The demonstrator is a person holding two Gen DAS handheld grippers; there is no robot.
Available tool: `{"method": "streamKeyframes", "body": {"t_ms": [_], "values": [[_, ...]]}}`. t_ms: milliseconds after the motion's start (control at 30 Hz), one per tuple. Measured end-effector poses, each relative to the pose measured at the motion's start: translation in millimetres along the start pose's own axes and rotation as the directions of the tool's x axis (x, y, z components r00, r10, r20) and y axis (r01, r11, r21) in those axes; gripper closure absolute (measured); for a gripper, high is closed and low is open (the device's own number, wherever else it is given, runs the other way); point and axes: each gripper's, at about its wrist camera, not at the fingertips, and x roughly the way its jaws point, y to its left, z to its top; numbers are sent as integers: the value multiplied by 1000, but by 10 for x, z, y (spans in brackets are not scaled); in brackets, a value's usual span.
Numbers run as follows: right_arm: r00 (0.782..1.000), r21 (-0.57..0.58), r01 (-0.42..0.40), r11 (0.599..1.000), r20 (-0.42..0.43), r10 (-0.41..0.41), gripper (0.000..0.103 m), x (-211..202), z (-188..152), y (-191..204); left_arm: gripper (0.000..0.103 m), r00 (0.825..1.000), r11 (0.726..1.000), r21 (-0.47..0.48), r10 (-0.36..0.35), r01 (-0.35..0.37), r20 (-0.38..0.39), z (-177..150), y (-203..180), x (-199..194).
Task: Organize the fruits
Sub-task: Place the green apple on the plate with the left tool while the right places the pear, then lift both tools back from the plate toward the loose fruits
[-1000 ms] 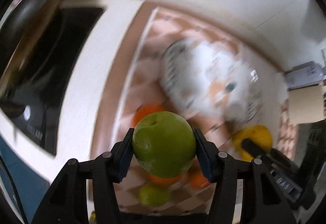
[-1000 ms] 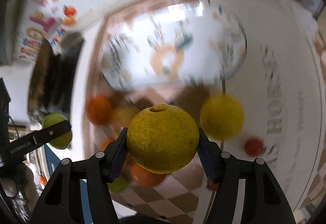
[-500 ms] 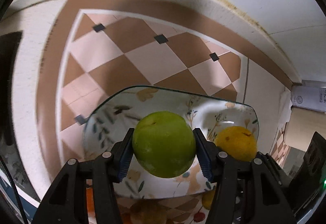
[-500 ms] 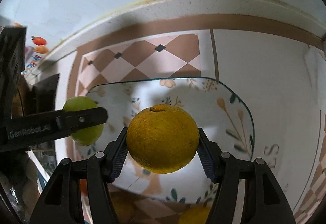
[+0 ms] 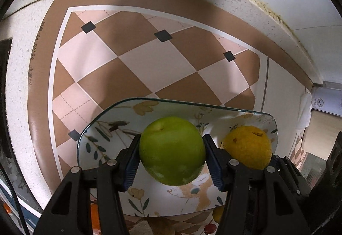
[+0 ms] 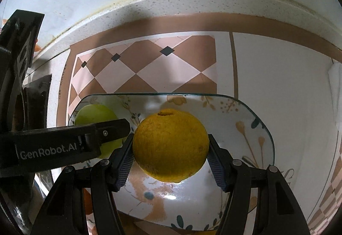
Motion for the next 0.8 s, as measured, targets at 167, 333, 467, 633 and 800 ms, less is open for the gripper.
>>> {"method": "streamKeyframes", "body": {"t_ms": [167,333,467,633,800], "values": [[1000,17,1,1000,-29,-1,26,21,27,47,18,999,1000,12,24,-25,44,-7,-28,-170],[999,15,45,999,-11,-45,15,-137,-10,85,18,993,997,31,72,-75,93,-62,6,-364],[994,11,112,994,11,-112,11,-302,-99,83,18,975,987,52,140,-151,174,-210,33,-577],[987,17,157,988,40,-157,11,-541,-280,27,18,939,967,57,226,-248,258,-499,60,-742],[980,17,186,982,69,-187,11,-764,-543,41,18,912,956,62,254,-288,323,-907,30,-819]]}}
